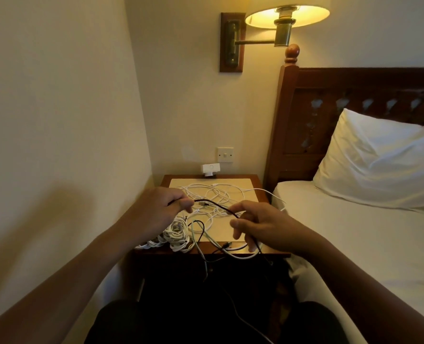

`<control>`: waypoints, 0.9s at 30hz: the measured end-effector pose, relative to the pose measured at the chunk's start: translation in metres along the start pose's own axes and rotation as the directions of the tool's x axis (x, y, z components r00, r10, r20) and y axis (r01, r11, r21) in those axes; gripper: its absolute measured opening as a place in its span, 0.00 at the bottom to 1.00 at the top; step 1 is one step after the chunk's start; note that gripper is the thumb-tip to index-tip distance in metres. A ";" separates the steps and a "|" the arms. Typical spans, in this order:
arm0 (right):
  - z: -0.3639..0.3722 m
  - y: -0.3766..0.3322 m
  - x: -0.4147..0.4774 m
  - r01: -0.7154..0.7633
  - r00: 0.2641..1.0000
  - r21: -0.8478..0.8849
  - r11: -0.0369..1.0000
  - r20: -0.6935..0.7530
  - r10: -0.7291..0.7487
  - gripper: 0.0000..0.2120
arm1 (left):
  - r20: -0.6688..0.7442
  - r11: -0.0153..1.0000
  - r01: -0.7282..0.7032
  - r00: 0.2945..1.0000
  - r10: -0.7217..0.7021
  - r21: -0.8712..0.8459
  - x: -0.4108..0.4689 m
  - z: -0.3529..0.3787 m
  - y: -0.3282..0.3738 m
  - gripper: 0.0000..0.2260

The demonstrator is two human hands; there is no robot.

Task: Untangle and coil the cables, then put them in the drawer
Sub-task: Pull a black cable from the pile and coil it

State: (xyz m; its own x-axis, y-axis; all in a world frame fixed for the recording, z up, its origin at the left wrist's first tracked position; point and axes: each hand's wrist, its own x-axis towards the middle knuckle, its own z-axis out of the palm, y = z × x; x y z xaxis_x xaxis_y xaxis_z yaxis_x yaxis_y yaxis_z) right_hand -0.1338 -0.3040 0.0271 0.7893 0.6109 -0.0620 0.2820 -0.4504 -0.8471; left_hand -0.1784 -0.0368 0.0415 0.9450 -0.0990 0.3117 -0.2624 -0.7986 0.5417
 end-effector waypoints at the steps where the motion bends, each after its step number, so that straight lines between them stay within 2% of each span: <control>1: 0.005 -0.005 0.001 0.026 1.000 -0.008 1.000 -0.001 -0.026 0.12 | 0.013 1.000 -0.023 1.000 0.023 -0.022 0.000 0.001 0.007 0.11; 3: 0.010 -0.014 0.001 0.144 0.983 -0.099 0.985 -0.103 -0.154 0.09 | 0.031 0.999 -0.039 0.999 0.040 -0.026 0.002 0.000 0.015 0.10; 5: 0.006 -0.019 0.002 0.214 0.936 -0.188 0.959 -0.241 -0.256 0.07 | 0.034 1.000 -0.003 0.999 0.003 0.000 0.002 0.001 0.015 0.15; 8: -0.011 -0.012 0.009 0.189 0.871 -0.278 0.942 -0.395 -0.292 0.08 | 0.031 0.996 0.032 0.999 -0.029 -0.082 -0.005 0.005 0.021 0.17; 10: -0.018 -0.001 0.014 0.139 0.860 -0.330 0.934 -0.428 -0.279 0.08 | 0.120 0.990 0.020 0.993 -0.004 -0.138 -0.010 0.008 0.032 0.16; 13: -0.020 0.018 0.021 0.097 0.870 -0.294 0.951 -0.440 -0.224 0.08 | 0.385 0.943 0.076 0.921 0.058 -0.324 -0.017 0.007 0.048 0.13; 16: -0.015 0.027 0.022 0.125 0.903 -0.233 0.964 -0.376 -0.208 0.07 | 0.558 0.855 0.236 0.827 0.073 -0.461 -0.024 0.002 0.053 0.12; 19: -0.014 0.029 0.016 0.182 0.933 -0.165 0.969 -0.284 -0.223 0.09 | 0.693 0.724 0.416 0.711 0.119 -0.551 -0.026 -0.006 0.046 0.13; 23: -0.025 0.036 0.013 0.165 0.942 -0.170 0.972 -0.264 -0.206 0.09 | 0.672 0.683 0.440 0.734 0.100 -0.582 -0.026 -0.014 0.033 0.13; 27: -0.039 0.053 0.016 0.135 0.943 -0.144 0.980 -0.283 -0.172 0.10 | 0.641 0.657 0.415 0.755 0.138 -0.630 -0.032 -0.013 0.028 0.13</control>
State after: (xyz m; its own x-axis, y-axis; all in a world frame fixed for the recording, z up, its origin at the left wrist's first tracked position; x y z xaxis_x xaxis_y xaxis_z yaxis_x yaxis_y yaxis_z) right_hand -0.0854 -0.3436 0.0013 0.8508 0.4692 0.2368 0.4619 -0.4526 -0.7628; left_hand -0.2187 -0.0483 0.0564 0.8022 -0.5660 -0.1904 0.0966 -0.1916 0.9767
